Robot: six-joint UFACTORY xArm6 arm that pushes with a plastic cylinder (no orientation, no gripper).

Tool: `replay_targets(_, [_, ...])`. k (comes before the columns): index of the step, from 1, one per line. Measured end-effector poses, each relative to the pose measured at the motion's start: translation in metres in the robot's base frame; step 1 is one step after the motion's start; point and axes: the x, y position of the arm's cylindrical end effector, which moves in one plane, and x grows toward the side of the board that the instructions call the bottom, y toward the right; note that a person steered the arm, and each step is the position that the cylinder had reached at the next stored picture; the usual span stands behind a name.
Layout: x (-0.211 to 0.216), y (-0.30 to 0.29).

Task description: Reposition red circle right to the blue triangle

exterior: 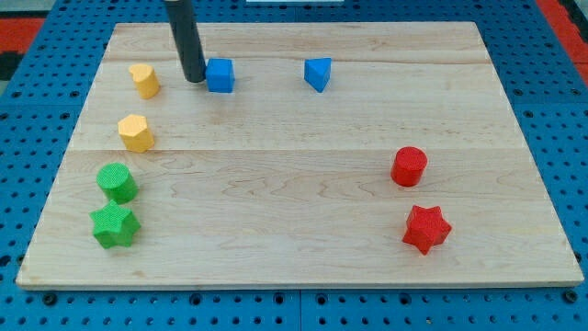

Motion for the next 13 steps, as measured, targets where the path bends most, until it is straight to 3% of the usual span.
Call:
replay_targets(1, [0.001,-0.006])
replay_targets(2, [0.056,-0.001])
replay_targets(5, [0.174,0.184])
replay_targets(6, [0.174,0.246])
replay_targets(8, [0.199,0.269])
replay_targets(9, [0.204,0.297])
replay_targets(10, [0.169,0.311])
replay_targets(11, [0.128,0.272])
replay_targets(13, [0.076,0.266])
